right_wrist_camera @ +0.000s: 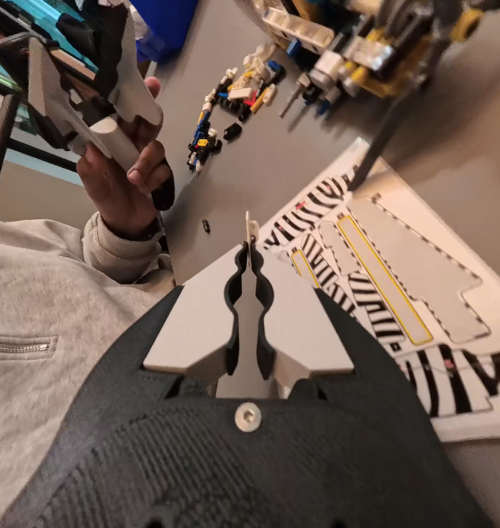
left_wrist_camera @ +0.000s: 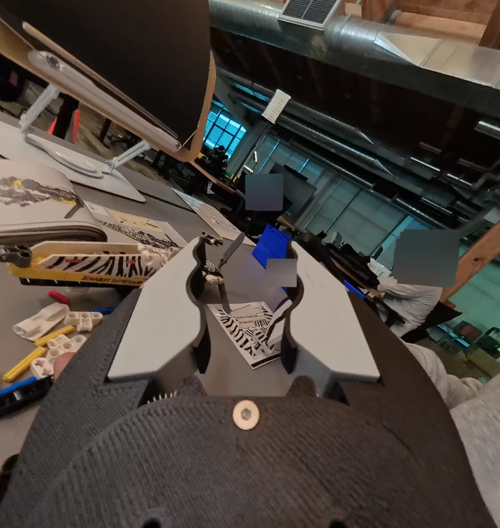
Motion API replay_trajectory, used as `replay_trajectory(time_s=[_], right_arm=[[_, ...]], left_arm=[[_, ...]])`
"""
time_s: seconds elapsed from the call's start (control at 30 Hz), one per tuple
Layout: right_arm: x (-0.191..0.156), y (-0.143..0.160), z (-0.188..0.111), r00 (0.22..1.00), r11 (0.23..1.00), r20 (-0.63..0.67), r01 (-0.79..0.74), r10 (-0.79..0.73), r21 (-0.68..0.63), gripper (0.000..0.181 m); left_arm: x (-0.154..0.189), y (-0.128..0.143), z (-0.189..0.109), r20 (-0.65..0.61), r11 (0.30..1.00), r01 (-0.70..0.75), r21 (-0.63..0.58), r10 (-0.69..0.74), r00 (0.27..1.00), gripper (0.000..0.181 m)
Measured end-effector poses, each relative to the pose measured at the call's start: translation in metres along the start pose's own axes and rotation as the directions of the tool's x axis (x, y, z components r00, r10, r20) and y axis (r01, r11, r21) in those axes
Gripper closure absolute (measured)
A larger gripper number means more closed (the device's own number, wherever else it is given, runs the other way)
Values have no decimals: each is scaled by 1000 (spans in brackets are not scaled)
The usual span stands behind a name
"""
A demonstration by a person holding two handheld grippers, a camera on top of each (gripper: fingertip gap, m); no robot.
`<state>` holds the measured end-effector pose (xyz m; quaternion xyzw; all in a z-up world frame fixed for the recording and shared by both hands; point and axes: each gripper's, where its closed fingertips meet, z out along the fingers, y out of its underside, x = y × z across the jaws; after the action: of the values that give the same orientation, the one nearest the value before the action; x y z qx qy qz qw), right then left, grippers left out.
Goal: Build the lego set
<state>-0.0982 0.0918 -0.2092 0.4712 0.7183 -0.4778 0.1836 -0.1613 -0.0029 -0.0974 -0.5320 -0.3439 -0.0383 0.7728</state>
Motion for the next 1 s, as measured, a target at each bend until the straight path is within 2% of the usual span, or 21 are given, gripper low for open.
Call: replay_trajectory(time_s=[0.13,0.23,0.3,0.37,0.47,0.53,0.6,0.63,0.7,0.77,0.8,0.83,0.87,0.9,1.0], right_arm=[[9,10,-6,998,1000,-59,-9,8,-23,181],[13,5,-17,995,1000,-98,26,-25,-1,180],[14,-1,-25,991,997,-119,70,-67,16,167],[14,-7,-31,983,993,-145,115,-113,8,142],[11,-20,-40,954,975,-208,220,-218,-11,134],[1,-41,-47,911,941,-250,340,-328,5,134],[-11,-68,-50,823,867,-313,498,-474,-4,128],[-15,-82,-49,752,810,-350,585,-559,-38,127],[-14,-108,-44,560,683,-448,709,-697,-177,114],[-7,-130,-30,353,543,-473,757,-807,-362,122],[-3,-138,-19,274,476,-448,764,-851,-436,126],[0,-144,-5,235,426,-404,761,-884,-490,131],[2,-147,10,241,406,-356,751,-903,-521,135],[3,-148,26,290,417,-307,739,-906,-530,134],[12,-135,57,501,488,-166,626,-849,-608,123]], left_arm=[[0,10,5,-13,999,43,-18,-44,999,126],[0,10,5,-14,999,27,-23,-28,1000,126],[-1,8,3,-16,1000,22,-21,-22,1000,126],[-3,7,1,-16,1000,23,-17,-23,1000,127],[-7,4,-3,-29,999,40,4,-40,999,127],[-8,3,-5,-46,999,50,21,-49,998,126],[-7,3,-6,-68,998,52,35,-49,996,126],[-6,4,-5,-82,998,55,34,-52,995,125],[0,6,-2,-119,998,63,25,-60,991,123],[4,10,1,-136,999,44,5,-43,990,120],[6,13,2,-142,999,32,-11,-33,989,119],[9,16,4,-150,1000,20,-23,-23,988,119],[12,17,4,-158,1000,8,-30,-13,987,119],[14,19,5,-164,999,-4,-36,-2,987,119],[16,18,4,-164,999,-27,-29,21,986,119]])
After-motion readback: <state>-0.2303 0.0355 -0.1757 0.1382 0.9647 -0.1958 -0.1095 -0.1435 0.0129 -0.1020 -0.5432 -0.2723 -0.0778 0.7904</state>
